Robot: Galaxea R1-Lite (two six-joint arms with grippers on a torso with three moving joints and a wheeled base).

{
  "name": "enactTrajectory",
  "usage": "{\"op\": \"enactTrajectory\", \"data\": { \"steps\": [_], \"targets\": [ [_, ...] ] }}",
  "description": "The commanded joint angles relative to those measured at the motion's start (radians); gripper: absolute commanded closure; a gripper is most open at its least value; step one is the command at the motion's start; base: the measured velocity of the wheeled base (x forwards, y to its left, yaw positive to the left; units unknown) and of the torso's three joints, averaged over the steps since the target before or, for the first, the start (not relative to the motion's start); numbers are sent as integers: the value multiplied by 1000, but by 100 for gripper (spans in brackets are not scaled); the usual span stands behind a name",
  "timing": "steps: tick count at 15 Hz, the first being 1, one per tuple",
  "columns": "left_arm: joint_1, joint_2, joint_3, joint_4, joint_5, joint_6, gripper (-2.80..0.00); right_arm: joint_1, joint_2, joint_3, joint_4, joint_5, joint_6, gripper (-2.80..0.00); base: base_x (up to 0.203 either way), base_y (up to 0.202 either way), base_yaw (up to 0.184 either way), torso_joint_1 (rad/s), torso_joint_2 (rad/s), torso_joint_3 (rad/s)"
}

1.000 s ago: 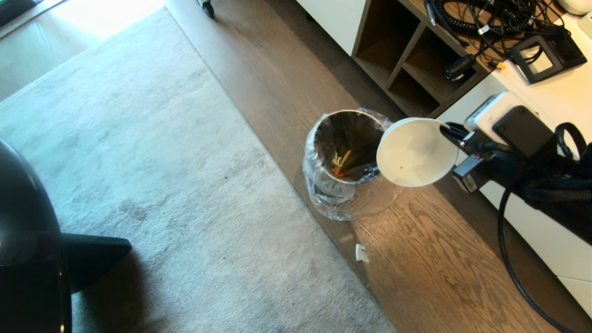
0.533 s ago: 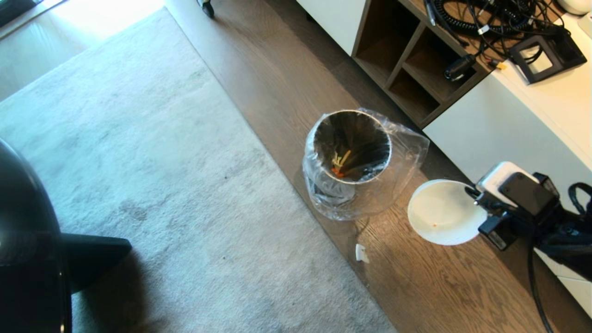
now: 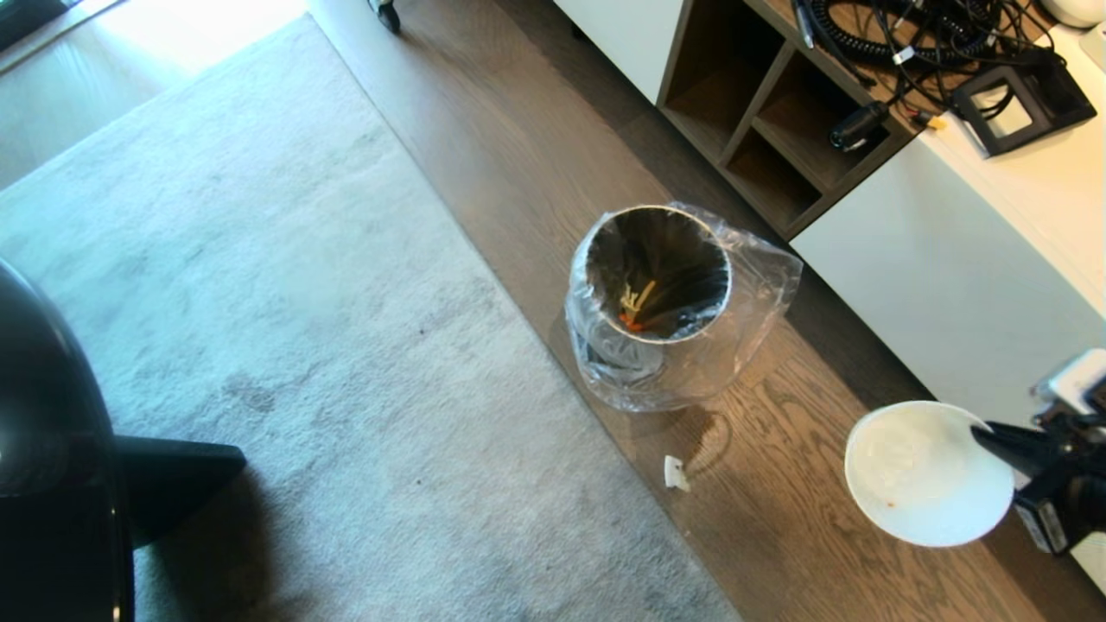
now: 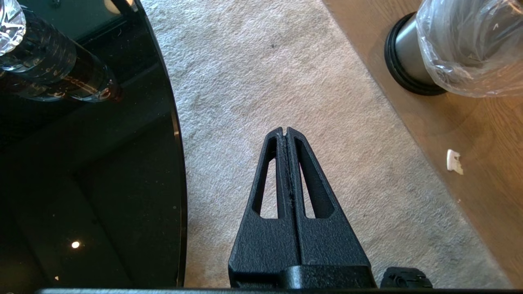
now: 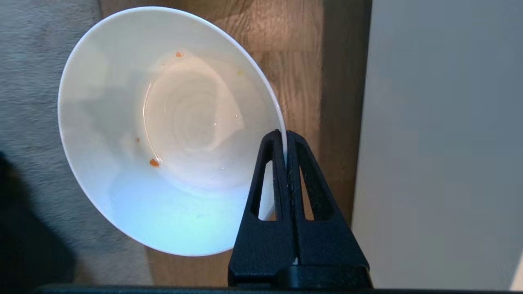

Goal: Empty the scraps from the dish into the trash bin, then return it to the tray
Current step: Put the bowl back to the table

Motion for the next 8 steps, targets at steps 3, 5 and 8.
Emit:
{"op": "enactTrajectory", "data": {
  "steps": [3,5,8],
  "targets": [
    [0,0,0,-1,1,-1,0,-73,-281,175,28,46,287,0,0,0,0,0,0,0],
    [0,0,0,-1,1,-2,0,-133,-403,246,35,94,349,0,0,0,0,0,0,0],
    [0,0,0,-1,1,-2,0,-151,-581,340,68,121,401,0,0,0,0,0,0,0]
  ]
}}
